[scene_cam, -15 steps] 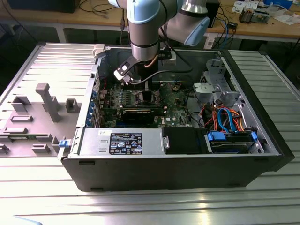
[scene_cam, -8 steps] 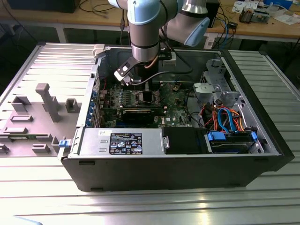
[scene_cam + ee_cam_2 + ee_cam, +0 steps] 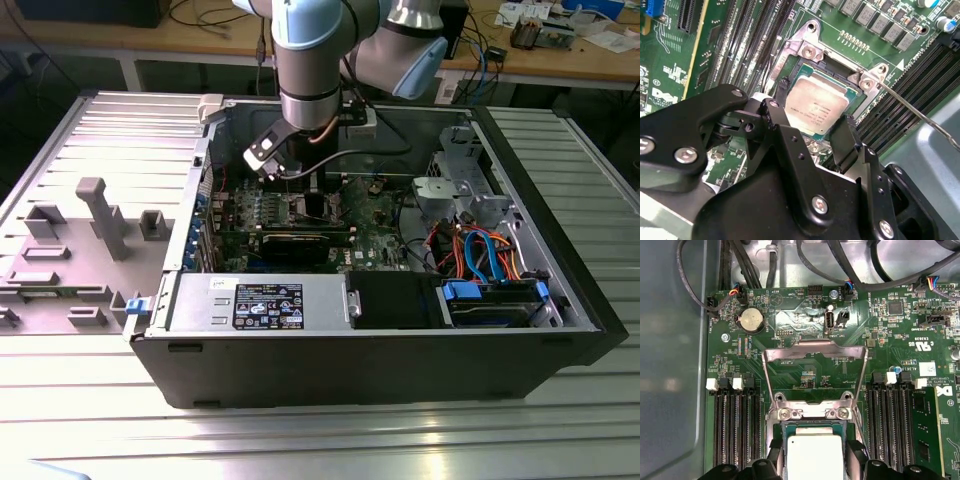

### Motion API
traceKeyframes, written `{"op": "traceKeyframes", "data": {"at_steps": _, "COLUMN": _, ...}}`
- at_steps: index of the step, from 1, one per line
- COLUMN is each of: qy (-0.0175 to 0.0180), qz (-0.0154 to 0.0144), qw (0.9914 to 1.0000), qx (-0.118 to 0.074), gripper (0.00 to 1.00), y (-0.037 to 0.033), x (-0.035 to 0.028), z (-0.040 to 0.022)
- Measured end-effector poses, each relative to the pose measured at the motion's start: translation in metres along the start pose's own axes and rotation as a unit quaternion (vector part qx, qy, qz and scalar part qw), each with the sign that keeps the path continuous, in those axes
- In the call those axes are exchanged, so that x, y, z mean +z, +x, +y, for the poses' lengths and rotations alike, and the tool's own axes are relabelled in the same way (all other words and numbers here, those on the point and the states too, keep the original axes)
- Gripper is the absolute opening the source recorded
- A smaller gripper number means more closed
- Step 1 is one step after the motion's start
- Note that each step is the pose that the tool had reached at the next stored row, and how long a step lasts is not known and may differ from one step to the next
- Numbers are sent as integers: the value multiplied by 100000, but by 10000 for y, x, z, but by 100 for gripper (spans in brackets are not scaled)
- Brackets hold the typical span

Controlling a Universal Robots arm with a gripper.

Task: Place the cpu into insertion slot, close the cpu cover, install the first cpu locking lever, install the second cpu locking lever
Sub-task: 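Place the cpu into insertion slot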

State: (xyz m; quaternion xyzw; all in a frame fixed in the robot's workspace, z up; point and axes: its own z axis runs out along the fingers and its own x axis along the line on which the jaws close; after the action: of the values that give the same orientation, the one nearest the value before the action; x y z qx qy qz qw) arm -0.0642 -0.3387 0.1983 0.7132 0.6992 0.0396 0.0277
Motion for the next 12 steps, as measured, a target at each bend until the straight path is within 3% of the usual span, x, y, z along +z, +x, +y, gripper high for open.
{"op": "traceKeyframes", "data": {"at_steps": 10, "qy": 10, "qz": -3, "qw": 100000, "qx": 3, "gripper": 61, "y": 3, "x": 8, "z": 16}}
{"op": "traceKeyframes", "data": {"at_steps": 12, "qy": 12, "qz": -166, "qw": 100000, "qx": -18, "gripper": 61, "y": 6, "x": 5, "z": 17}}
